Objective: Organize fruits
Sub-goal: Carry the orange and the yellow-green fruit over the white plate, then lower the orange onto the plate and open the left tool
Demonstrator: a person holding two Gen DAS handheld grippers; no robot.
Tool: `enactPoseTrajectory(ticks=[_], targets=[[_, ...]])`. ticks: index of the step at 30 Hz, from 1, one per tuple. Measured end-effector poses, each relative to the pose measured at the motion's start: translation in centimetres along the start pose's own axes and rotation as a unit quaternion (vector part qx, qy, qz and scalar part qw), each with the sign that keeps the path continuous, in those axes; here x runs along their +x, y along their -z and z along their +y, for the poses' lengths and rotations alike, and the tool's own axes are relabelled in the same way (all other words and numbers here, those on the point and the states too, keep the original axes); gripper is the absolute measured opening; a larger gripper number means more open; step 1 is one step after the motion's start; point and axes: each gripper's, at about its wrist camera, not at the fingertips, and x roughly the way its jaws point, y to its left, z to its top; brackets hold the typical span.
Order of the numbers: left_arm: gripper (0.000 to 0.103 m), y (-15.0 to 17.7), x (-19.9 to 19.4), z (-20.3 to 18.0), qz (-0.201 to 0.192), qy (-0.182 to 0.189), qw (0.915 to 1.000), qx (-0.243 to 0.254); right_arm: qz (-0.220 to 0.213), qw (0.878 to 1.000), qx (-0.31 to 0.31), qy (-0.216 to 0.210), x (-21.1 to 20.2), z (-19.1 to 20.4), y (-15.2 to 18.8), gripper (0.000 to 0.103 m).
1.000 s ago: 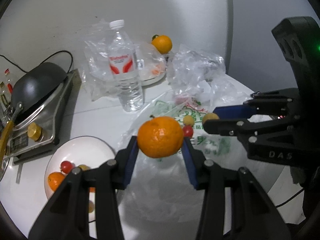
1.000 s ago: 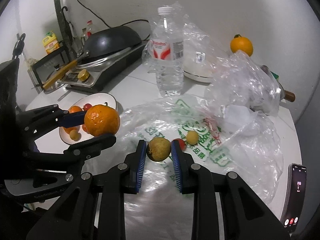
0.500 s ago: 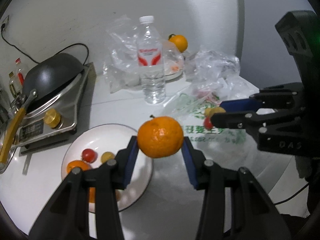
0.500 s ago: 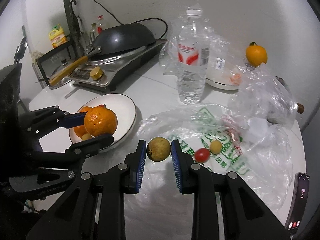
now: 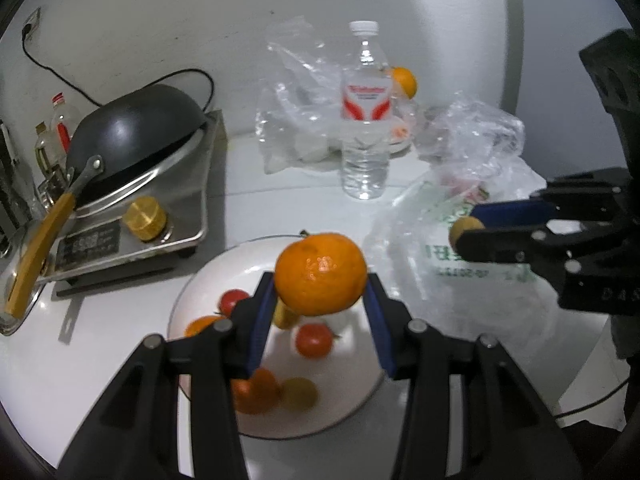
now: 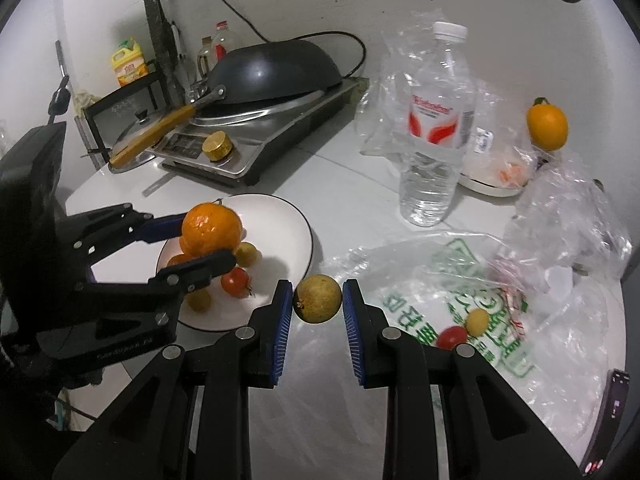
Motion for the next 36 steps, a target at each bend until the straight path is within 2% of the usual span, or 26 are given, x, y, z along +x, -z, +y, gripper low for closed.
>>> enactPoseTrajectory(ticks=[12, 26, 36], targets=[[0.045, -0.7, 3.0, 2.5, 0.025, -0.006, 0.9996, 0.006, 0.012, 1.0, -0.018, -0.019, 3.1, 1.6, -1.6, 0.028], [0.045, -1.1, 7.3, 4.1, 0.088, -0.012, 0.996, 0.0, 0.018, 0.999, -0.003, -0.046, 6.5, 0.5, -2.4, 0.028], [0.046, -1.2, 9.0, 4.2, 0.105, -0.007, 0.9942, -0.019, 0.027, 0.998, 0.001, -0.05, 7.8, -0.1, -2.3, 0.028]])
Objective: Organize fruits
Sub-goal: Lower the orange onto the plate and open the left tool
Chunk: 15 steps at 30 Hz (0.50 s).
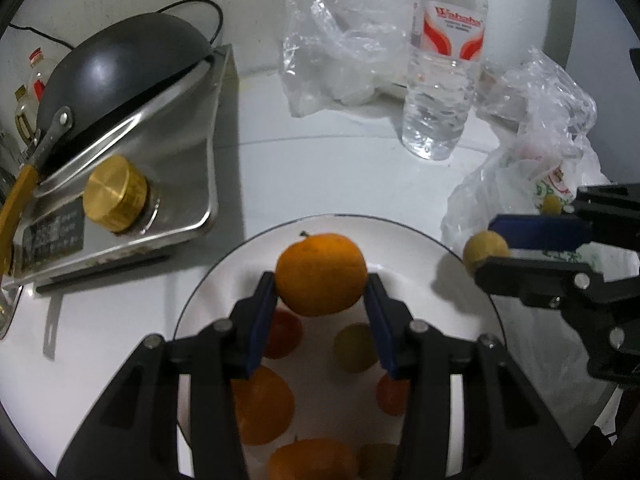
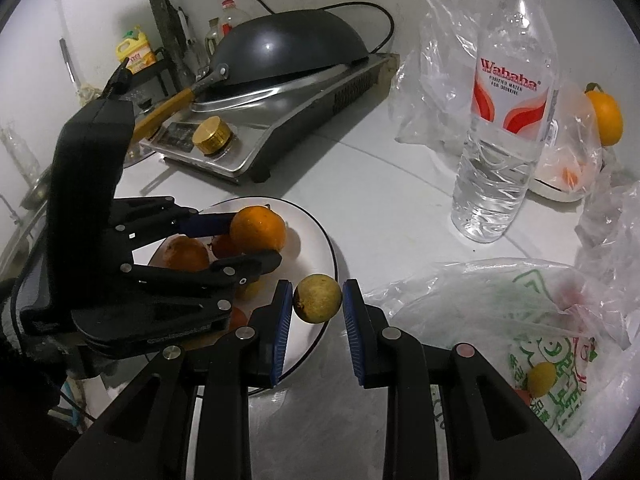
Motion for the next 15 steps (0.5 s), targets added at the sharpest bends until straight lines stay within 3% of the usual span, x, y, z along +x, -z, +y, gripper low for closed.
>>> enactPoseTrajectory(ticks=[15], targets=[[0.05, 0.4, -1.9, 1.6, -0.037, 0.017, 0.9988, -0.028, 0.018, 1.0, -0.007, 0.014, 1.3, 1.2, -0.8, 0.028]])
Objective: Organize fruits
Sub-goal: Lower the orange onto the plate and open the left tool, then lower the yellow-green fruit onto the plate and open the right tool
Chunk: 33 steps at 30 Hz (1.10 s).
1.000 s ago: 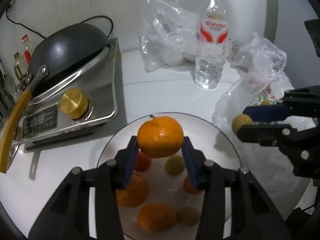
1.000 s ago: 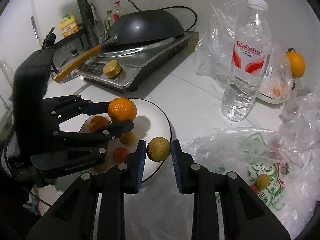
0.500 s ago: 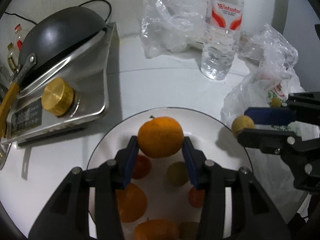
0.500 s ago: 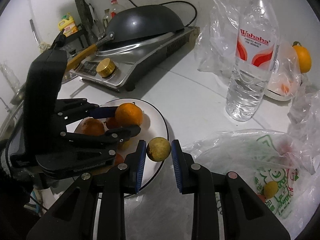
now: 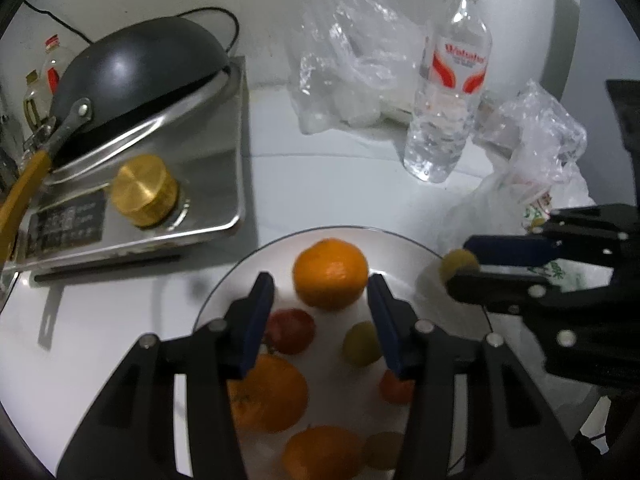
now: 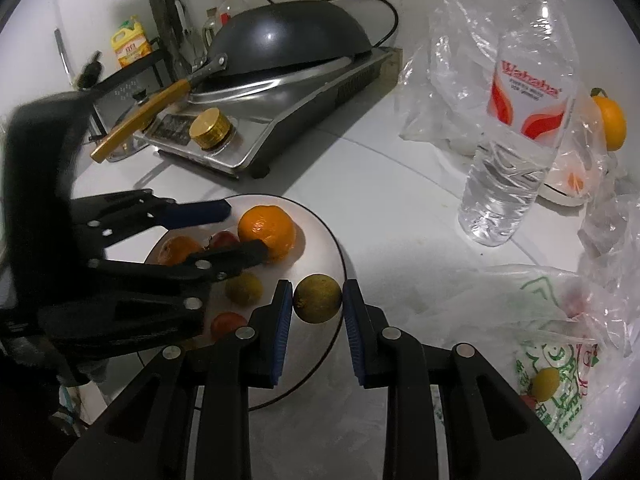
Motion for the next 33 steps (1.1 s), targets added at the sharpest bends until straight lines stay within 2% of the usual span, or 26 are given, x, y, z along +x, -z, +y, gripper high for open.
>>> enactPoseTrajectory(ticks=[9, 14, 22, 26, 33], targets=[[0.05, 1.5, -1.6, 2.1, -0.013, -0.004, 0.9996, -0.023, 0.02, 1.0, 0.001, 0.002, 1.9, 1.0, -0.4, 0.028], [0.05, 1.8, -2.5, 2.5, -0.036, -0.002, 0.9991, -0.021, 0.028, 1.0, 0.002, 0.007, 2.8, 1.2, -0.6, 0.028], [0.05, 2.0, -2.9, 3.0, -0.048, -0.002, 0.9987, -0.016, 0.027, 1.0, 0.003, 0.007, 3.3, 1.4, -1.0, 0.028], [0.05, 2.4, -3.2, 3.4, -0.054, -0.016, 0.9984, -0.011, 0.029, 1.0, 0.002, 0.006, 3.7, 1.7, -1.3, 0.028], [0.05, 2.7, -3.9, 3.6, -0.062, -0.005, 0.9979, -0.019, 0.028, 1.0, 0.007, 0.012, 3.9, 1.8, -1.6, 0.028]])
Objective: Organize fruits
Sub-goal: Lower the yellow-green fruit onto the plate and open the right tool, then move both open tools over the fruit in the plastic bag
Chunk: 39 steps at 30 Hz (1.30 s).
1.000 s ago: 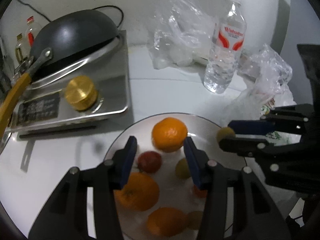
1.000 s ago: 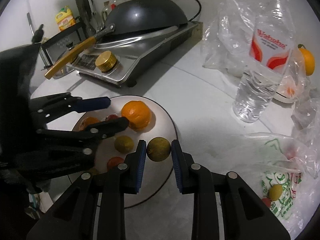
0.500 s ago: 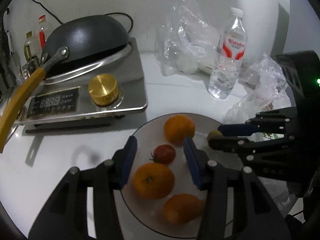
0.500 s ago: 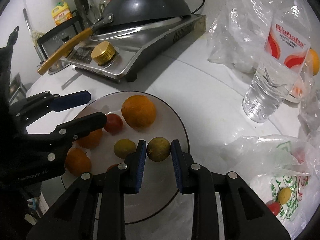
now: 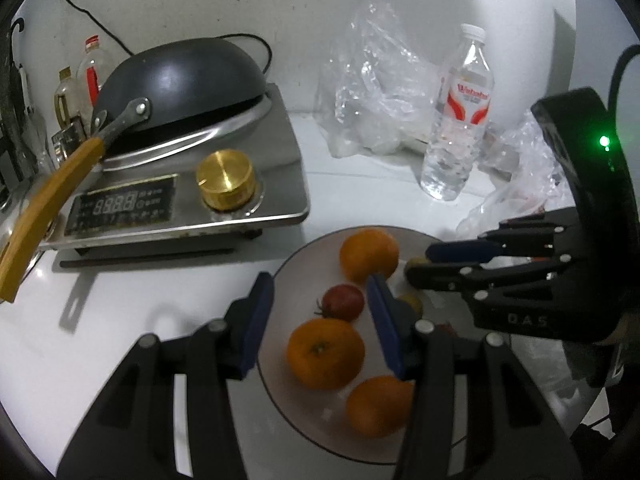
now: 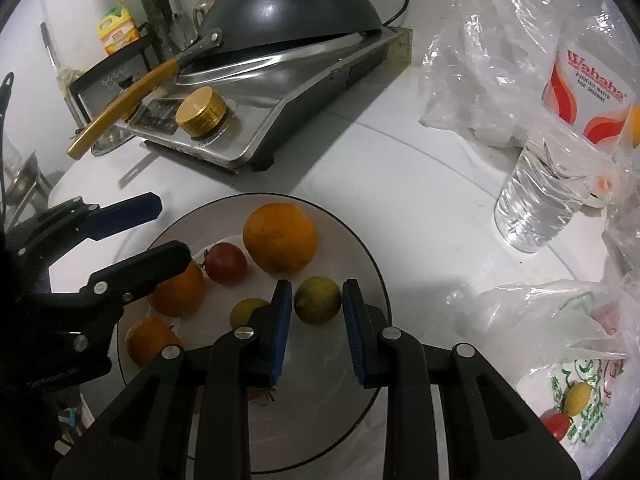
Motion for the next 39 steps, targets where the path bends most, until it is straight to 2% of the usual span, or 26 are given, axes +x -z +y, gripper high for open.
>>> enactPoseTrajectory(ticks=[13, 30, 39], targets=[[0.05, -0.4, -1.3, -1.7, -0.007, -0.001, 1.0, 0.006, -0.023, 1.0, 0.0, 0.011, -3.5, -0.3, 0.9, 0.028], [0.05, -0.4, -4.2, -6.1, -0.023, -0.01, 0.9996, 0.014, -0.05, 0.999, -0.003, 0.021, -9.2, -1.3, 3.7, 0.028], [0.051, -0.7, -5.6, -9.0, -0.032, 0.002, 0.9991, 0.028, -0.068, 0.997, 0.011, 0.028, -11.9, -2.9, 5.5, 0.028]])
